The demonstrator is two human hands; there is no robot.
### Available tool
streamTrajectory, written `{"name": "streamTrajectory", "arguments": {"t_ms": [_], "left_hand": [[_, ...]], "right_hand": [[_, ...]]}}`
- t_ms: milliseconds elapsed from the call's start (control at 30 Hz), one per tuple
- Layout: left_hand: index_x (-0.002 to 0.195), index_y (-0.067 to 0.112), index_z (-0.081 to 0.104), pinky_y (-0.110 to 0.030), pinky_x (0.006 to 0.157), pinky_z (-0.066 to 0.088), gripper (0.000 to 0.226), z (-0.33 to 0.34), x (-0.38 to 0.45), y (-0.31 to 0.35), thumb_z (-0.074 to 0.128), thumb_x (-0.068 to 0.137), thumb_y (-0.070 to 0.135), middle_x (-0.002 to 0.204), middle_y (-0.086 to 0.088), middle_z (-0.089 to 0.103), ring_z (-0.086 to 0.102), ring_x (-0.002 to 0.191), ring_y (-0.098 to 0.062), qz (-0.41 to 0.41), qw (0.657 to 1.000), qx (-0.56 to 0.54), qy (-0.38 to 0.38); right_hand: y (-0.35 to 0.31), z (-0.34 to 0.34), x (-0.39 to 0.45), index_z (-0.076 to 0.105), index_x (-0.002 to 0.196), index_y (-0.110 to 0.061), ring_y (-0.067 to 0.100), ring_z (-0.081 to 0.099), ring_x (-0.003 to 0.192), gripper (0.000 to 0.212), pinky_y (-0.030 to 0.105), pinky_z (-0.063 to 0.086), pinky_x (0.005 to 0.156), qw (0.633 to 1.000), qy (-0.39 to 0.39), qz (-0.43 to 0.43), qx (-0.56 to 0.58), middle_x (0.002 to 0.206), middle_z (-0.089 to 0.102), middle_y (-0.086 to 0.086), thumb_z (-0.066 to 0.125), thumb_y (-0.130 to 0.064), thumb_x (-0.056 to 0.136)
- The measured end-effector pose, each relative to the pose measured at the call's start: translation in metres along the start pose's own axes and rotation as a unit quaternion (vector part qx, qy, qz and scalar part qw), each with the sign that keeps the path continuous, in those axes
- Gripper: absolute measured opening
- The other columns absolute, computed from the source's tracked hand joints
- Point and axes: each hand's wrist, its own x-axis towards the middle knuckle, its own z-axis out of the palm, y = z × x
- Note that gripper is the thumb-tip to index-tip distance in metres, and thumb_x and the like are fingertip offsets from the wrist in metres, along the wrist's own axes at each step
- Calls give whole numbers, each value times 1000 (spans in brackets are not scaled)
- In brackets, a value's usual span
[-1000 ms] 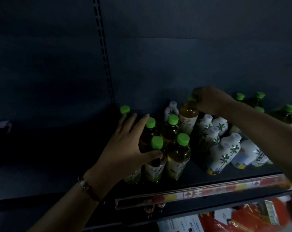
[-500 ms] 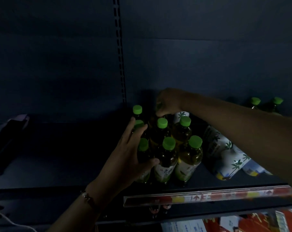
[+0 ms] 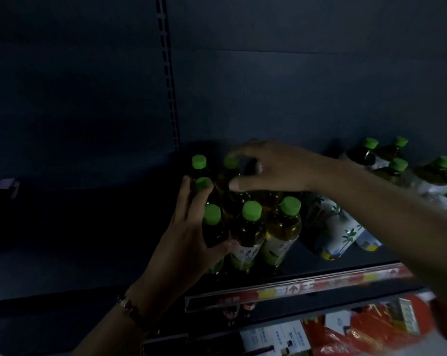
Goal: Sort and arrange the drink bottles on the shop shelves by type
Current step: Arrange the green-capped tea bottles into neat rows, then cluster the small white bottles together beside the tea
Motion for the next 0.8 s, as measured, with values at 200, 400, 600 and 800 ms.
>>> {"name": "streamTrajectory", "arguments": {"t_ms": [200,400,600,800], "left_hand": [[153,31,16,-24,97,40,104,14,-21,-14,78,71,42,162,-5,15,30,146,-22,33,998,-4,55],[153,32,21,-23,81,44,103,16,-22,-10,82,70,44,140,0,35,49,120,-14,-3,999,8,54],[151,17,30,-45,103,44,89,15,-28,9,78,80,40,143,-15,38,41,131,-31,39,987,82,136],[130,10,62,-36,92,42,44,40,-23,90,67,90,28,124,-13,59,54,113,-27,197,966,106,131]], "right_hand": [[-10,41,-43,42,143,-36,13,45,122,75,26,42,87,991,-18,-35,-124,146,34,-9,76,-46,77],[0,56,-50,44,144,-32,11,50,123,68,20,35,85,996,33,-26,-73,142,49,-8,74,-39,83],[5,72,-62,35,150,-27,13,42,133,73,32,40,106,992,94,-55,-57,150,43,-4,67,-42,87],[69,69,-108,58,133,-18,9,51,119,49,12,33,101,971,234,-39,32,130,59,-1,65,-37,89]]}}
